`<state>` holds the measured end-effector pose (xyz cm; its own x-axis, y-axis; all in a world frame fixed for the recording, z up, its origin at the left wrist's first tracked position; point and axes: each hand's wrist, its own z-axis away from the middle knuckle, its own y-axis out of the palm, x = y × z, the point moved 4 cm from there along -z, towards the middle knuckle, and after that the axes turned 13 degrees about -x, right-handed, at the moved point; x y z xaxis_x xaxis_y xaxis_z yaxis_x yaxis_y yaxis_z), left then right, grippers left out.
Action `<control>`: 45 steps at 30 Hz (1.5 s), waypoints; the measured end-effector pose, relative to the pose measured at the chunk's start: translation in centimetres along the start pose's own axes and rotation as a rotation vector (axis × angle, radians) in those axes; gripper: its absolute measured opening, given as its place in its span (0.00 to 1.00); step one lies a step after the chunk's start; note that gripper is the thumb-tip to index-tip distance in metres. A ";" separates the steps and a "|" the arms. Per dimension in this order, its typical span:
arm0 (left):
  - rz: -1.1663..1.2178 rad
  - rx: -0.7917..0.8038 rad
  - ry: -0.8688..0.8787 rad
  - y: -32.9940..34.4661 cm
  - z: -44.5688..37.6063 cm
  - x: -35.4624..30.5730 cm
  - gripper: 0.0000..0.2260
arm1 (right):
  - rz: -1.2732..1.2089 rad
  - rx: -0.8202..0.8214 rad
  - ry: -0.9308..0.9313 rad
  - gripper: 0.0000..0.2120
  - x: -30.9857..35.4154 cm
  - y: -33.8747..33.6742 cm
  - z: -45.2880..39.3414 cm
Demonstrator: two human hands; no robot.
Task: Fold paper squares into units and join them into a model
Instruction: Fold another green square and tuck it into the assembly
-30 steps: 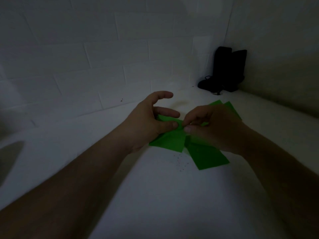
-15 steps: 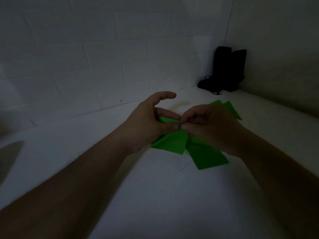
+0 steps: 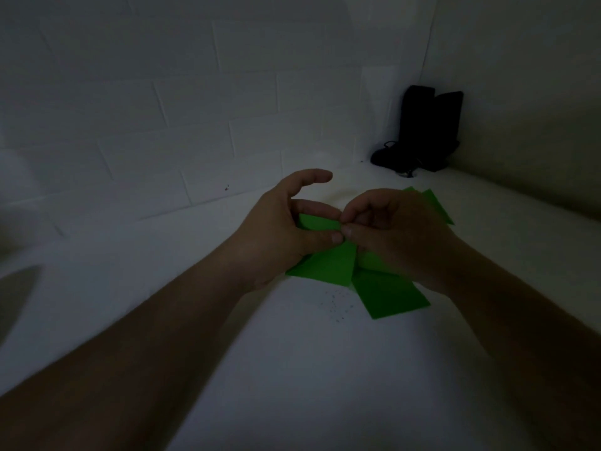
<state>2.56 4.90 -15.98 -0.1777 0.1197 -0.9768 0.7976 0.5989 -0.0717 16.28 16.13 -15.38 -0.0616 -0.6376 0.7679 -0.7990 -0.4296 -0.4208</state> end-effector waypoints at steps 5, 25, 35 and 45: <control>0.105 -0.037 -0.057 -0.3 -0.3 0.3 0.33 | -0.204 0.039 0.163 0.09 0.2 -0.4 0.1; 0.146 -0.027 -0.095 -0.5 -0.4 0.3 0.29 | -0.148 0.029 0.245 0.06 0.7 -0.8 0.2; 0.072 -0.027 -0.024 0.2 0.0 0.1 0.26 | -0.125 -0.015 0.273 0.07 0.6 -0.5 0.3; -0.148 -0.035 0.103 0.4 0.5 -0.2 0.29 | -0.202 0.014 0.360 0.10 0.2 -0.6 0.3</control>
<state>3.22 4.73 -15.90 -0.3509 0.1076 -0.9302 0.7384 0.6427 -0.2042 16.92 16.09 -15.07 -0.1122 -0.2759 0.9546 -0.8083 -0.5334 -0.2492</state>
